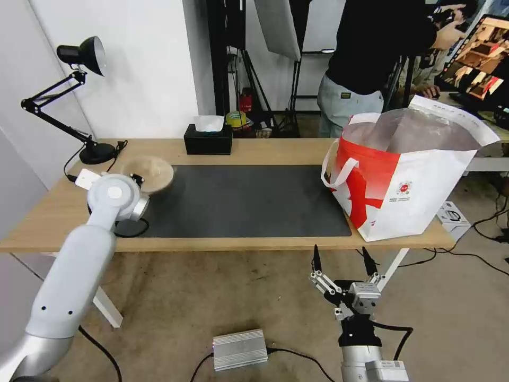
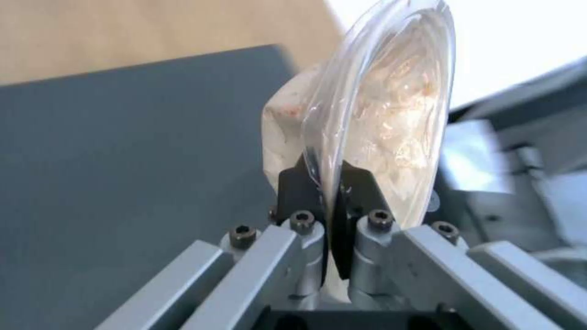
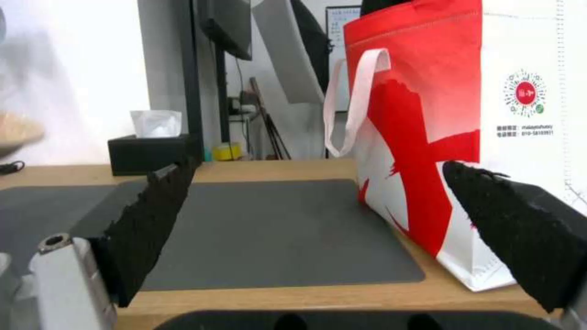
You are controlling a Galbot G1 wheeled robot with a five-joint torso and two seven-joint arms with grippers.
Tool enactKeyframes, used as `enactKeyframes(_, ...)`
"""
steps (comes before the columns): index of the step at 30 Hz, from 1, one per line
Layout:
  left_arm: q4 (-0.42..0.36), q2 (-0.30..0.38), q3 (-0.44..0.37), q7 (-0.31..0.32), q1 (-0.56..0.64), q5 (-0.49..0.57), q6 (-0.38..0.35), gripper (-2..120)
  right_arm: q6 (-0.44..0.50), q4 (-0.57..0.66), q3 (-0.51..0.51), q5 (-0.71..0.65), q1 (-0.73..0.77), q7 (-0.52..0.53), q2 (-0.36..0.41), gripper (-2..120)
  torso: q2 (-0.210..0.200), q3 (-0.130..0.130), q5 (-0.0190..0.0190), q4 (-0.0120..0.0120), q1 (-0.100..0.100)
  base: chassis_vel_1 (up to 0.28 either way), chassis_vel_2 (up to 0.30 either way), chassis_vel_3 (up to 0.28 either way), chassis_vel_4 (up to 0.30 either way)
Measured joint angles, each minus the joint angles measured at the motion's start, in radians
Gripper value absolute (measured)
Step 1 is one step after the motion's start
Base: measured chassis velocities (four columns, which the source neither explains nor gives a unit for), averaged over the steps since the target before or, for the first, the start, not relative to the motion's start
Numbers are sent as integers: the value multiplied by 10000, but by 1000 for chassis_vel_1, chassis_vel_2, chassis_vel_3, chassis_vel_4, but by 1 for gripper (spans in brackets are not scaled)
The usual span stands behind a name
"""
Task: Pick up the trash from the table and place it into the takeout bag.
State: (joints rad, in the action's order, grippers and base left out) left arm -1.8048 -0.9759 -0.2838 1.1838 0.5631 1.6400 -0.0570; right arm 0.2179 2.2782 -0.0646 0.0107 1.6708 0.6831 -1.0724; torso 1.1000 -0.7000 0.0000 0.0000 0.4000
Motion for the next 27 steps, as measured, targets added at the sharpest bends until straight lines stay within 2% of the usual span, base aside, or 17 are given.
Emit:
enactKeyframes(4,-595,359,307,-337,-565,374,98,1,0,0,0,0,0,0,1,100,0,0,0,1,0,0,0,0,0)
enactKeyframes(7,-951,558,676,-922,-1172,721,212,1,0,0,0,0,-1,0,0,100,0,0,1,-1,0,0,0,0,0)
enactKeyframes(8,-951,558,676,-922,-1172,721,212,1,0,0,0,0,-1,0,0,100,0,0,1,-1,0,0,0,0,0)
enactKeyframes(10,-1103,628,983,-1409,-1592,1051,241,1,0,0,0,0,-1,0,0,100,0,0,1,0,0,0,0,0,0)
enactKeyframes(15,-1263,567,1525,-1969,-2219,1537,243,1,0,0,0,0,0,0,0,100,0,0,2,-1,0,0,0,0,0)
enactKeyframes(16,-1081,450,2198,-2857,-2735,1609,384,1,0,0,0,0,-1,0,0,100,0,0,1,1,0,0,0,0,0)
enactKeyframes(17,-940,331,2504,-3120,-2993,1609,464,1,0,0,0,0,-1,0,0,100,0,0,0,2,0,0,0,0,0)
enactKeyframes(18,-940,331,2504,-3120,-2993,1609,464,1,0,0,0,0,-1,0,0,100,0,0,0,2,0,0,0,0,0)
enactKeyframes(22,-549,-87,3398,-3807,-3762,1671,754,1,1,0,0,0,-1,0,0,100,0,-1,2,0,0,0,0,0,0)
enactKeyframes(23,-549,-87,3398,-3807,-3762,1671,754,1,1,0,0,0,-1,0,0,100,0,-1,2,0,0,0,0,0,0)
enactKeyframes(27,-33,-651,4330,-4061,-4595,1759,888,1,1,0,0,0,-1,0,0,100,0,-1,3,-1,0,0,0,0,0)
